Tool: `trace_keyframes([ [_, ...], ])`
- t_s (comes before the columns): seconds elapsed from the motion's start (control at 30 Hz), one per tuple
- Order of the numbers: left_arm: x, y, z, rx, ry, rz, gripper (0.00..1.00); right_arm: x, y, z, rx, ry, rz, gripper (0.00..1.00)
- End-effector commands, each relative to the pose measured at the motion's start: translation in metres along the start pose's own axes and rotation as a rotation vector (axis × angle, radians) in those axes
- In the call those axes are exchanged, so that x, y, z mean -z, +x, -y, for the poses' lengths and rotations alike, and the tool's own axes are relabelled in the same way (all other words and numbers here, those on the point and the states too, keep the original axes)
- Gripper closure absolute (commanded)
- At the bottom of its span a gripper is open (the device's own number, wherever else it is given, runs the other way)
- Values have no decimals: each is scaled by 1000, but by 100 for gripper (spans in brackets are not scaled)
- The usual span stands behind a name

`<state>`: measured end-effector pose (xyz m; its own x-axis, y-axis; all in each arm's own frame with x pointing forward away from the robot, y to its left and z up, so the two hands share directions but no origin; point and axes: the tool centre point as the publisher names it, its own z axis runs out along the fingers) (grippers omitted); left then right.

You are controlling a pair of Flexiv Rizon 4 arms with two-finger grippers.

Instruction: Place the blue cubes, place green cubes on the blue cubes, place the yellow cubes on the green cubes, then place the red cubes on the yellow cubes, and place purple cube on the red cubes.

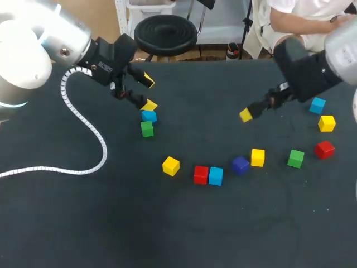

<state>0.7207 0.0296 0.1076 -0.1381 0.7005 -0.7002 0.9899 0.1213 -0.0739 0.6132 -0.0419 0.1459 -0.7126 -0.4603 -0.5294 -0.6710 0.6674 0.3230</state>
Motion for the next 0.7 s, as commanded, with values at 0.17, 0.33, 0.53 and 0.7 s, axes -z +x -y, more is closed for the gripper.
trace_keyframes([
  [0.17,1,1,0,-1,-1,2,0,-21,-9,13,19,-331,-32,0],
  [0.33,1,1,0,-1,-1,2,0,-21,-9,13,19,-331,-32,0],
  [0.53,1,1,0,-1,-1,2,0,-21,-9,13,19,-331,-32,0],
  [0.7,1,1,0,-1,-1,2,0,-30,-1,-8,122,-364,-39,0],
])
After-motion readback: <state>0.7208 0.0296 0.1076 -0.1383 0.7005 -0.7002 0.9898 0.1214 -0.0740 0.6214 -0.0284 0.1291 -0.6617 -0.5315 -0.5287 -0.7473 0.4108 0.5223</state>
